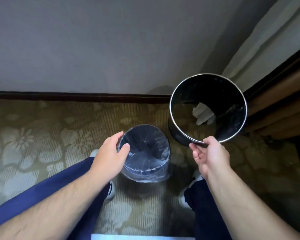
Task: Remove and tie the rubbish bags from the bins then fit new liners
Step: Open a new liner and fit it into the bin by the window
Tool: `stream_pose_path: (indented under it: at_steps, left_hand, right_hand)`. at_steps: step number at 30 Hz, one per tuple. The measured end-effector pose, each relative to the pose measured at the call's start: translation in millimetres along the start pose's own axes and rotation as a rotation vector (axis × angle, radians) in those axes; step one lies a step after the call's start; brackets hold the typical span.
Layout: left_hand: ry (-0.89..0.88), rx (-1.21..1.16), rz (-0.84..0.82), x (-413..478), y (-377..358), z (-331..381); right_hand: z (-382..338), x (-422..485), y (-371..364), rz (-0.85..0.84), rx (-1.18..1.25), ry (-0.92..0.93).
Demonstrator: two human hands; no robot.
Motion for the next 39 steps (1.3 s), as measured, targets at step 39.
stream_pose_path:
  at_steps: [39]
  left_hand:
    - [0.059,-0.349,0.091,-98.6,50.3,-13.8]
  right_hand:
    - [35.2,-118.8,14.3,-0.559,-0.775,0.383]
Point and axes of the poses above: each hand's wrist, its own x-axis towards the middle knuckle, its own y-axis out of the back of the hand, z = x × y, the point moved 8 cm from there along x, towards the middle knuckle, and after that the axes turned 8 degrees about -x, right-handed, at the moved point
